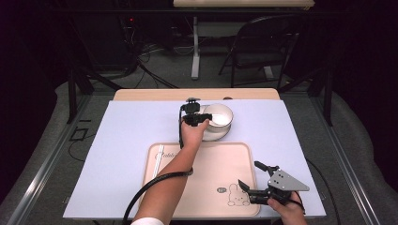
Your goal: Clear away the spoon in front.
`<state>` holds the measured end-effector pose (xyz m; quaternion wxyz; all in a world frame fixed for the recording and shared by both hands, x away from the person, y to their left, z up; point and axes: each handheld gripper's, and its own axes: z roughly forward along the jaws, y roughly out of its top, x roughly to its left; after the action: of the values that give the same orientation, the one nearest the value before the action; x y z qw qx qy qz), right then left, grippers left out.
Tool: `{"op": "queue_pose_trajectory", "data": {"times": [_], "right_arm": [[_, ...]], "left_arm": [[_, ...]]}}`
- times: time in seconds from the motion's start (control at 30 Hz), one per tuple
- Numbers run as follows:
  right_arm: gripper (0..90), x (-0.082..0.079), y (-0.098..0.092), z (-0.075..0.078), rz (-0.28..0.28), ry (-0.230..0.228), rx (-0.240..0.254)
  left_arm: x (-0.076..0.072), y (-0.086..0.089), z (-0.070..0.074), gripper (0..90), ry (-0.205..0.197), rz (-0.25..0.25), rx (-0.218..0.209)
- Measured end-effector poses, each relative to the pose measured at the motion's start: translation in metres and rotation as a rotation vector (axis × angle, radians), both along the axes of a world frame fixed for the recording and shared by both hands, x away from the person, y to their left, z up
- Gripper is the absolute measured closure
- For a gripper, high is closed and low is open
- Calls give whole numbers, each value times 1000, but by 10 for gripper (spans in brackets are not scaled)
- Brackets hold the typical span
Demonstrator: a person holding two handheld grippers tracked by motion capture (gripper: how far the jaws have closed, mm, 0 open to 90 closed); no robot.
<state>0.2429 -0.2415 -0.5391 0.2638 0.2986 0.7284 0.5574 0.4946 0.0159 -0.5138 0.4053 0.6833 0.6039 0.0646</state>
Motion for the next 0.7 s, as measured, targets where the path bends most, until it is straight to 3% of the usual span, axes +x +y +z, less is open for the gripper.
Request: {"op": "queue_pose_trajectory", "data": {"times": [0.7], "right_arm": [[141,0,0,0,0,2,0]], "left_arm": [[-3,8,7,643,6,-6,-18]]}}
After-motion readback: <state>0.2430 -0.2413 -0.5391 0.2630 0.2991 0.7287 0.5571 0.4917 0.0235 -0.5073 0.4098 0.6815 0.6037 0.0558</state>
